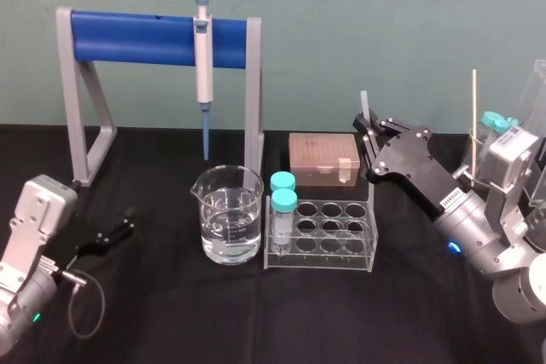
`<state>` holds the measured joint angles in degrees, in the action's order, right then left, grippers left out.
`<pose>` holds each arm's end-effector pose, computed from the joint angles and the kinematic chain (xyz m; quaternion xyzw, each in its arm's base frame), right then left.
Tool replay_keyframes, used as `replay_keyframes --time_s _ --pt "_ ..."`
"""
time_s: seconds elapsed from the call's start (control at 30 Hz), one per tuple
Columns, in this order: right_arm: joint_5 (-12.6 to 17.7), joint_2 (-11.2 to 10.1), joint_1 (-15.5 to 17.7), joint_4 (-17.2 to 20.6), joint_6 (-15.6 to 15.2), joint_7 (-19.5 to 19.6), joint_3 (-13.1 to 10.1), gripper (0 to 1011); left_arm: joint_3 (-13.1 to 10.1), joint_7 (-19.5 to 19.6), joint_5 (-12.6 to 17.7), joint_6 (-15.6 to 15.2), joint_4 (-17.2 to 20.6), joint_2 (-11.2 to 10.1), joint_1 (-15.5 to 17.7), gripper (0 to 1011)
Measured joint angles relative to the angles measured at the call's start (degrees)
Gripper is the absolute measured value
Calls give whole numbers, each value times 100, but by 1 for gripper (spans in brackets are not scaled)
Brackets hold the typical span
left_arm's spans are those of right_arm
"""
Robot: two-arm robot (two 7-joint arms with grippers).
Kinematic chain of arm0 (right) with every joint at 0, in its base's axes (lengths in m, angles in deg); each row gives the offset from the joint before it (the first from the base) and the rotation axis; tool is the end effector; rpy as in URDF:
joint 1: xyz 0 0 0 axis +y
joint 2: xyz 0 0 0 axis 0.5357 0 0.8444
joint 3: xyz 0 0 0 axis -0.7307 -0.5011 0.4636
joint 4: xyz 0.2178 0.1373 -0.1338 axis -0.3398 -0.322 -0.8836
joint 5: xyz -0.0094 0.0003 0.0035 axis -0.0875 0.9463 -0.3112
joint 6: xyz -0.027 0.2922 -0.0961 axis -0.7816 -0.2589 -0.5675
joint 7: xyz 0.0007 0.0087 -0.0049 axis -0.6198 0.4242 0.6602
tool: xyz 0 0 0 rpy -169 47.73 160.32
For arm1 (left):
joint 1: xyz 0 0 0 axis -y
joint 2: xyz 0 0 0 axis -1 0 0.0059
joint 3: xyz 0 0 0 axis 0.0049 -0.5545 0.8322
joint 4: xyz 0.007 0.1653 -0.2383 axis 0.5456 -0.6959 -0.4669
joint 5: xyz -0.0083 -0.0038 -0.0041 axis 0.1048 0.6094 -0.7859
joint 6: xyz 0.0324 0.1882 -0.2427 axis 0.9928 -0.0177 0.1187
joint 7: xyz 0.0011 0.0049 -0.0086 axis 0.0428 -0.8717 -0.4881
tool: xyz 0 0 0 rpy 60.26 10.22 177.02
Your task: Pick up the stirring rod with one hand, then place it down.
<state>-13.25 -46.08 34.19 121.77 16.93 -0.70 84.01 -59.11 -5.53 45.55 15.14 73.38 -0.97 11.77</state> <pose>0.4338 -0.0412 -0.2827 0.1096 -0.2044 -0.4137 0.8804 0.3581 0.0826 -0.3022 0.1415 -0.1326 0.5799 0.7913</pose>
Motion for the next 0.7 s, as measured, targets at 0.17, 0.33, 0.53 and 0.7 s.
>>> replay_keyframes --time_s 0.17,0.33,0.53,0.7 --pt "1 -2 -10 -7 0 -6 8 71 0 0 0 0 0 0 0 1000" --pt "3 -5 -17 -14 2 -11 14 71 0 0 0 0 0 0 0 1000" --pt "5 -8 -23 -18 5 -12 17 71 0 0 0 0 0 0 0 1000" --pt "7 -10 -25 -21 7 -13 20 71 0 0 0 0 0 0 0 1000"
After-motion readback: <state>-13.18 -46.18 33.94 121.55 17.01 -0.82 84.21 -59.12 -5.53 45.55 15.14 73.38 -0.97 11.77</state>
